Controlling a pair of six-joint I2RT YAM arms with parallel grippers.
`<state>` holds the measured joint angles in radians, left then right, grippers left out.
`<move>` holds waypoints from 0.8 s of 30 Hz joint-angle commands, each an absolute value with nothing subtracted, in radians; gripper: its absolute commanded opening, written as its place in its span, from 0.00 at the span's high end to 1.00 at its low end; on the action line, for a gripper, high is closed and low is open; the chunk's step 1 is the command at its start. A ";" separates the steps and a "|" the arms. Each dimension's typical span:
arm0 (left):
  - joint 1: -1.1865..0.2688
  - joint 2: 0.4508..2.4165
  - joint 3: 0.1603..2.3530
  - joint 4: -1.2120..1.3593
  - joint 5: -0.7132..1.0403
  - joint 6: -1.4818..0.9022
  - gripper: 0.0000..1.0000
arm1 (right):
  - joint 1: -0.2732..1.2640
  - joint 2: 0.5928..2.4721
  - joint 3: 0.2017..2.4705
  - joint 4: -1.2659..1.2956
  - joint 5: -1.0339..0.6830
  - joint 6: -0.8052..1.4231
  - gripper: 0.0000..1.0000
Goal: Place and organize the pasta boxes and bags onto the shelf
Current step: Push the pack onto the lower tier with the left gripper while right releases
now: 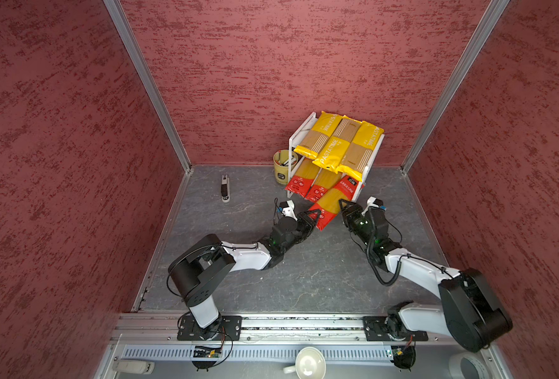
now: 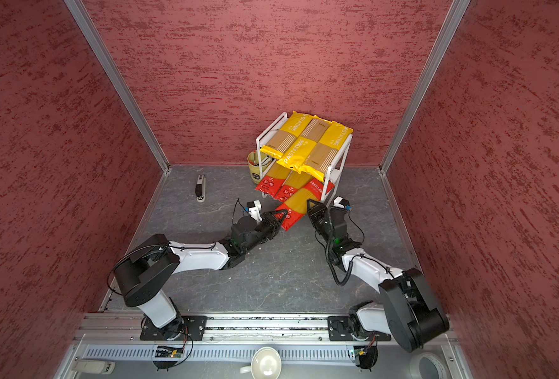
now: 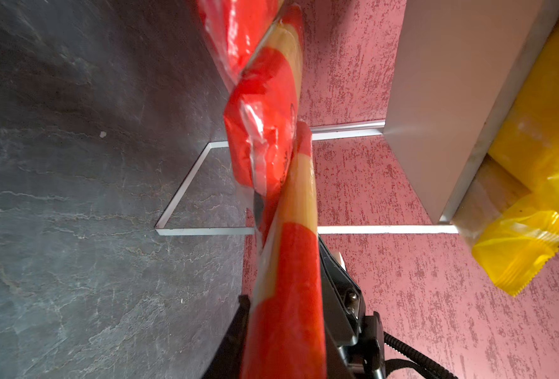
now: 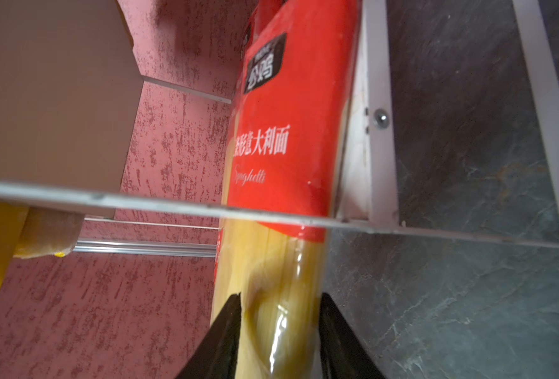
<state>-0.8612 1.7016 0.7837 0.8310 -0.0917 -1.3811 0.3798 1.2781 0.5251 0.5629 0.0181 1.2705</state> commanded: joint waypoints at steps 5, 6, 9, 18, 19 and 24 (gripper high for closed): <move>-0.907 1.726 0.836 0.909 -0.226 -1.347 0.95 | 0.376 1.132 0.499 0.382 -0.039 1.198 0.51; -0.915 1.733 0.846 0.924 -0.259 -1.346 0.97 | 0.375 1.104 0.496 0.345 -0.030 1.178 0.51; -0.941 1.761 0.891 0.932 -0.389 -1.344 1.00 | 0.366 1.033 0.500 0.227 0.036 1.099 0.51; -0.982 1.968 1.206 0.788 -0.557 -1.349 1.00 | 0.299 0.887 0.582 -0.071 0.176 0.888 0.49; -0.987 2.000 1.258 0.767 -0.561 -1.328 1.00 | 0.286 0.872 0.586 -0.086 0.184 0.877 0.49; -0.989 2.128 1.415 0.747 -0.572 -1.305 0.99 | 0.248 0.836 0.586 -0.099 0.172 0.849 0.49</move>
